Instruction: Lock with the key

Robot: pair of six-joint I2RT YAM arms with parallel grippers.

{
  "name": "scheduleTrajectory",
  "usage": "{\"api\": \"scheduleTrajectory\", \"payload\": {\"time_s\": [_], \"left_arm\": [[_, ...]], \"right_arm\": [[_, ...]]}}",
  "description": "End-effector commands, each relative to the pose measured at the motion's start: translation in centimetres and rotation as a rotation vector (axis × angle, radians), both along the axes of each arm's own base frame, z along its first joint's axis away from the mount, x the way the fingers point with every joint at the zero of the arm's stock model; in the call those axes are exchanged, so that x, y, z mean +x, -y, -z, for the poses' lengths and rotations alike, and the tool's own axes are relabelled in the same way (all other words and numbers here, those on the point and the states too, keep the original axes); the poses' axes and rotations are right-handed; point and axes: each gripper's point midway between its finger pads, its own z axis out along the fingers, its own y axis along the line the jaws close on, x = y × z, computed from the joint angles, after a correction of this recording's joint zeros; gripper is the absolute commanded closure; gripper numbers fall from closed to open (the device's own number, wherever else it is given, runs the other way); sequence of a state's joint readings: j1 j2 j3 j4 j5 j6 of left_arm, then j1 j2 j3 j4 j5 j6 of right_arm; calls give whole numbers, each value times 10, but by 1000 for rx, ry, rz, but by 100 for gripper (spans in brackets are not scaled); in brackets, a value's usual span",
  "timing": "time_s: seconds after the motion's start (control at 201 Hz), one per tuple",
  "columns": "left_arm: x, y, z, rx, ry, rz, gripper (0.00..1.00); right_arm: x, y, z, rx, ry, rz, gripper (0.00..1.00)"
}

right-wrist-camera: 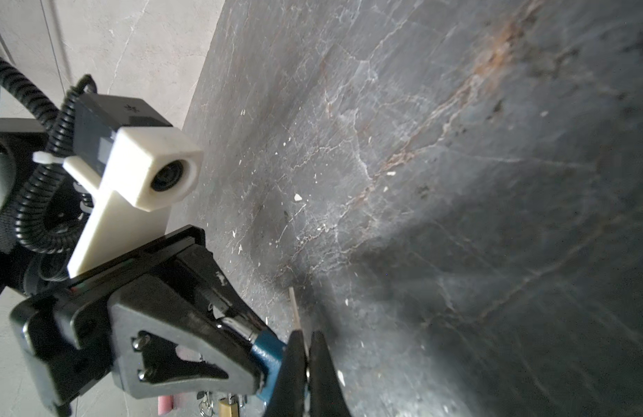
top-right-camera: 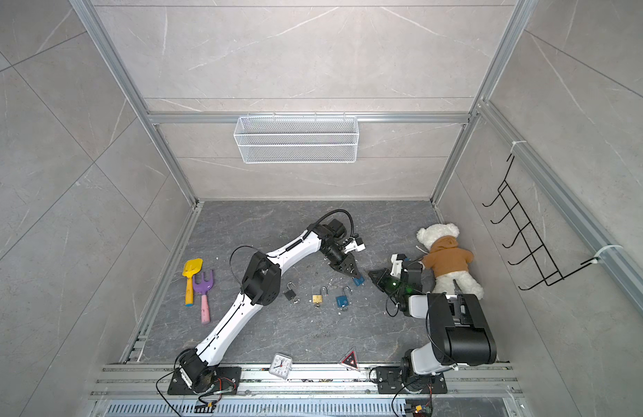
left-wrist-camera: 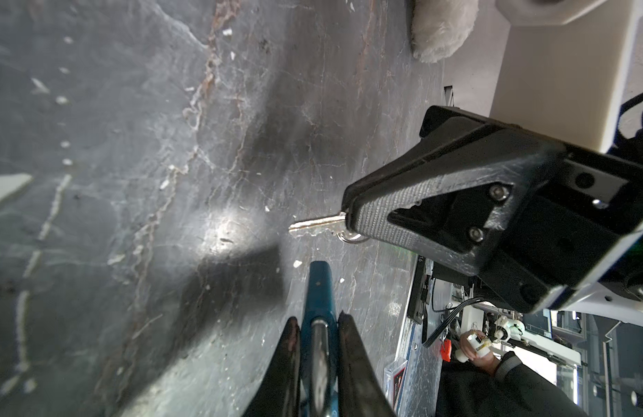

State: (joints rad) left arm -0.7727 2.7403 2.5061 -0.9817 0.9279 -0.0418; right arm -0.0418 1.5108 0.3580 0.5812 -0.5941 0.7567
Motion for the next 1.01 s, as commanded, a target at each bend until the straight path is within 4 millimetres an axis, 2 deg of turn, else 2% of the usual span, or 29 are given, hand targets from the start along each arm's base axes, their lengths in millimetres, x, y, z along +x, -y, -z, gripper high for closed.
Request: {"api": "scheduleTrajectory", "payload": {"time_s": [0.0, 0.134, 0.299, 0.388, 0.523, 0.727, 0.866, 1.0], "left_arm": [[-1, 7, -17, -55, -26, 6, 100], [3, 6, -7, -36, -29, -8, 100], [11, 5, -4, -26, -12, -26, 100], [18, 4, -3, -17, -3, -46, 88], [23, 1, -4, -17, -3, -56, 71], [28, -2, -5, -7, 15, -67, 60], [38, -2, -20, -32, 80, -75, 52], [53, -4, -46, -71, 163, -89, 41]], "right_arm": [[3, 1, 1, -9, 11, -1, 100], [3, 3, 8, -13, -12, 5, 100], [5, 6, 12, -34, -38, 20, 100], [6, 8, 15, -43, -55, 26, 100], [5, 10, 20, -53, -83, 31, 90], [4, 14, 20, -82, -97, 46, 72], [5, 15, 15, -94, -90, 45, 70], [6, 15, 6, -101, -75, 42, 69]]}}
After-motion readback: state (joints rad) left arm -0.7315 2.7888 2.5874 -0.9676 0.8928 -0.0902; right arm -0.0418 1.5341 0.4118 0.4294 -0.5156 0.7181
